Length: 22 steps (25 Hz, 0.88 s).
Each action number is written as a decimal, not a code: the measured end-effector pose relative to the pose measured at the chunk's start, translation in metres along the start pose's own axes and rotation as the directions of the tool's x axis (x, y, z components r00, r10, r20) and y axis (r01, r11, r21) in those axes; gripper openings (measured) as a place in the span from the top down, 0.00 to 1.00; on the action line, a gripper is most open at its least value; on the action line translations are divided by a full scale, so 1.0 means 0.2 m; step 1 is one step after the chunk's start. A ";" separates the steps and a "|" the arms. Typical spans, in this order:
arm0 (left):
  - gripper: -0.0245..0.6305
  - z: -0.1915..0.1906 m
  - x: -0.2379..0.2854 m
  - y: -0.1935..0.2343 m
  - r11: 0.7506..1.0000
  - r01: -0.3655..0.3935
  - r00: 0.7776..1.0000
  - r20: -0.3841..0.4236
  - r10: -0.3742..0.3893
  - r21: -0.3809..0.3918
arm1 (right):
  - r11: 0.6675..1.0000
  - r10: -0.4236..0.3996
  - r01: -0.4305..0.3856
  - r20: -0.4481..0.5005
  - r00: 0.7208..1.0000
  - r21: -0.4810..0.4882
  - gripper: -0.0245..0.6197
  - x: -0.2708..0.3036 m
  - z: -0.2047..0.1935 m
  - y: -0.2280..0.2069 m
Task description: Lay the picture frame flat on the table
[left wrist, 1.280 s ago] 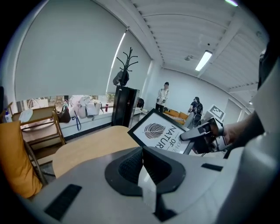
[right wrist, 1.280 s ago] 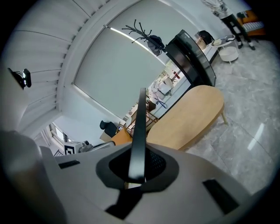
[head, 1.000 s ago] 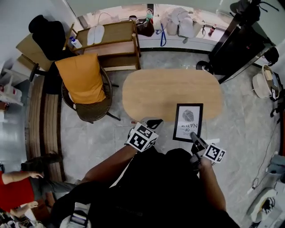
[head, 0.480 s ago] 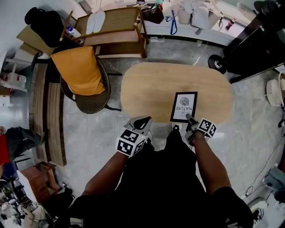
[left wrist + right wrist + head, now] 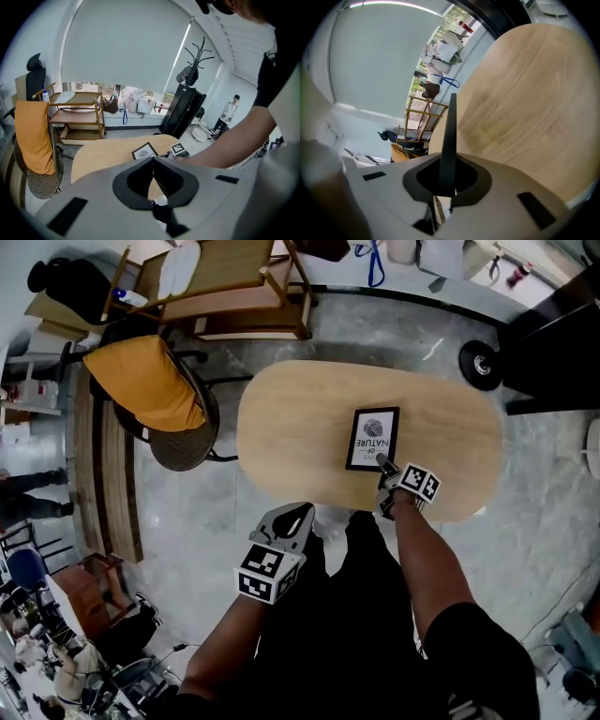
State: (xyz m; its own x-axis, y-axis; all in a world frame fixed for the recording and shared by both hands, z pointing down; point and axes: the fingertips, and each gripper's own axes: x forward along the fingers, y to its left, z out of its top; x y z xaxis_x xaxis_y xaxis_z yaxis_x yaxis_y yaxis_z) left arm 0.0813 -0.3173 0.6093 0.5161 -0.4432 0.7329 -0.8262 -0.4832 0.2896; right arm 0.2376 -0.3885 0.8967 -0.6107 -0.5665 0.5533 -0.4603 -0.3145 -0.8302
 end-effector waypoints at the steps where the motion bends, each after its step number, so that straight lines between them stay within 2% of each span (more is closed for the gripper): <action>1: 0.96 -0.01 0.02 -0.01 1.000 -0.007 1.000 -0.014 0.007 -0.003 | 1.000 0.006 -0.006 -0.008 1.000 -0.003 0.94 0.04 0.01 -0.02; 4: 0.96 -0.06 0.05 0.00 0.999 -0.036 0.998 -0.051 0.035 -0.021 | 1.000 0.002 -0.002 -0.018 1.000 -0.008 0.94 0.13 0.04 -0.10; 6: 0.96 -0.10 0.04 0.01 0.997 -0.065 0.996 -0.071 0.062 -0.044 | 0.999 -0.039 0.039 -0.023 0.999 -0.015 0.94 0.16 0.04 -0.18; 7: 0.96 -0.12 0.02 0.02 0.995 -0.080 0.994 -0.079 0.076 -0.059 | 0.998 -0.069 0.068 -0.034 0.997 -0.019 0.90 0.17 0.02 -0.22; 10: 0.96 -0.15 -0.04 0.04 0.989 -0.121 0.989 -0.096 0.112 -0.088 | 0.988 -0.141 0.132 -0.116 0.983 -0.082 0.59 0.20 -0.05 -0.31; 12: 0.96 -0.17 -0.06 0.06 0.986 -0.139 0.987 -0.097 0.130 -0.097 | 0.971 -0.183 0.148 -0.189 0.965 -0.188 0.51 0.22 -0.11 -0.33; 15: 0.96 -0.19 -0.08 0.08 0.981 -0.157 0.985 -0.094 0.147 -0.111 | 0.930 -0.240 0.130 -0.302 0.923 -0.344 0.46 0.24 -0.21 -0.33; 19: 0.96 -0.20 -0.09 0.05 0.981 -0.154 0.985 -0.092 0.143 -0.122 | 0.866 -0.346 0.131 -0.392 0.852 -0.482 0.45 0.21 -0.28 -0.39; 21: 0.96 -0.19 -0.09 0.05 0.982 -0.147 0.987 -0.083 0.138 -0.119 | 0.806 -0.443 0.156 -0.406 0.799 -0.571 0.44 0.20 -0.29 -0.45; 22: 0.96 -0.19 -0.09 0.05 0.982 -0.146 0.987 -0.081 0.137 -0.118 | 0.763 -0.500 0.168 -0.405 0.765 -0.624 0.45 0.19 -0.29 -0.49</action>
State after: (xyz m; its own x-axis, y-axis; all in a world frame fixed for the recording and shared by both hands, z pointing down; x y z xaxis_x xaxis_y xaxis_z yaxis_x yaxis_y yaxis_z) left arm 0.0553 -0.2842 0.6219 0.3778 -0.4427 0.8132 -0.9136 -0.3207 0.2499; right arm 0.2216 -0.3346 1.0027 -0.4986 0.0325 0.8662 -0.8559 0.1399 -0.4979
